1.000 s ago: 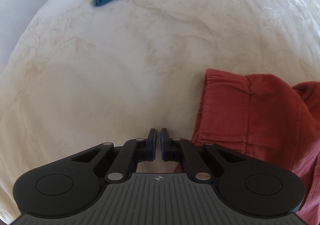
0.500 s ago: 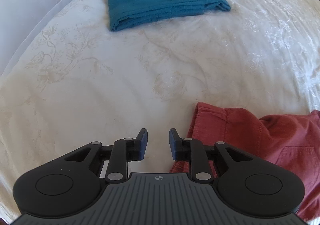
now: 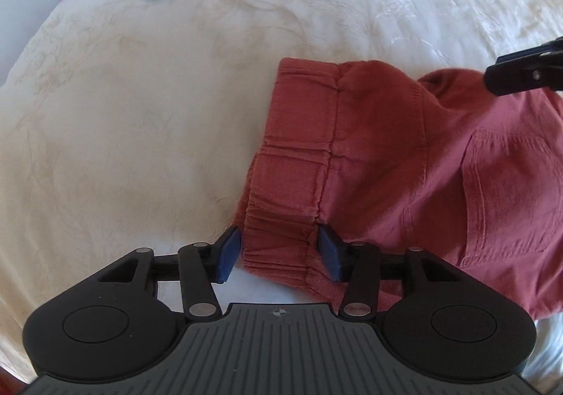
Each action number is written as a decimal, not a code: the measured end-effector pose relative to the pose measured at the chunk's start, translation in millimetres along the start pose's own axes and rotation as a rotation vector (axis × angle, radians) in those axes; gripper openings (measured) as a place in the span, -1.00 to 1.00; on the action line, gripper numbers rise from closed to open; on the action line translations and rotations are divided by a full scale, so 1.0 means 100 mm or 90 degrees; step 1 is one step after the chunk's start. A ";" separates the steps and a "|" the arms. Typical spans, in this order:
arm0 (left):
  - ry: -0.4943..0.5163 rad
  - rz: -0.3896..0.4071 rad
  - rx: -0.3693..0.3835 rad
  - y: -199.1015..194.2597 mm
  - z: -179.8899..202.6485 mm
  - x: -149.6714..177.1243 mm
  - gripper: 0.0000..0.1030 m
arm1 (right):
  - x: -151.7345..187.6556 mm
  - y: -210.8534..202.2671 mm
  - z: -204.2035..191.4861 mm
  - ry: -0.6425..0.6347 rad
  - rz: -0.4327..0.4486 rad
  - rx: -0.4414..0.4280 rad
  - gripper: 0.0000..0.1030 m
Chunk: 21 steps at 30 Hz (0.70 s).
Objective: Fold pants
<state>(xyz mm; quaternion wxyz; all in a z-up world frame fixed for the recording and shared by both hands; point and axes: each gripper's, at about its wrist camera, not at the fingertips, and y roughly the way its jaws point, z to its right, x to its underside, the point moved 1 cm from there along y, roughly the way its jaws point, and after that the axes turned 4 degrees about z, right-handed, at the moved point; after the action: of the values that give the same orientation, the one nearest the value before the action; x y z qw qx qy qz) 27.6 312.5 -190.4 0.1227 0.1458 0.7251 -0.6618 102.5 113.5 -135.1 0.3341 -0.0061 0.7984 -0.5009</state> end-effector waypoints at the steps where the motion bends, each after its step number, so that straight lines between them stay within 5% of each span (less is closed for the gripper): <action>1: -0.015 0.001 0.010 -0.01 -0.05 -0.01 -0.02 | -0.06 0.09 -0.05 -0.003 0.000 -0.009 -0.03; 8: -0.040 0.016 0.035 0.02 -0.13 -0.04 -0.01 | -0.25 0.66 -0.29 -0.044 -0.057 -0.020 0.04; 9: -0.043 0.017 0.038 0.02 -0.13 -0.03 -0.01 | -0.25 0.72 -0.32 -0.060 -0.069 -0.013 -0.15; 10: -0.048 0.019 0.042 0.03 -0.14 -0.01 -0.01 | -0.25 0.77 -0.34 -0.069 -0.074 -0.010 -0.89; 17: -0.092 0.033 0.065 0.02 -0.27 0.07 0.02 | -0.48 1.09 -0.44 -0.071 -0.079 -0.009 -0.81; 19: -0.104 0.041 0.073 -0.04 -0.31 0.08 0.02 | -0.49 1.02 -0.38 -0.052 -0.060 0.003 -0.57; 21: -0.115 0.055 0.076 -0.15 -0.40 0.12 0.02 | -0.47 0.84 -0.32 -0.030 -0.022 0.027 -0.12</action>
<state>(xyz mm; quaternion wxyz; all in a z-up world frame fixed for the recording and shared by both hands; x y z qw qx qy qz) 11.5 351.9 -177.2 0.2069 0.1241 0.6633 -0.7084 149.3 196.5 -168.8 0.3442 -0.0243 0.7791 -0.5234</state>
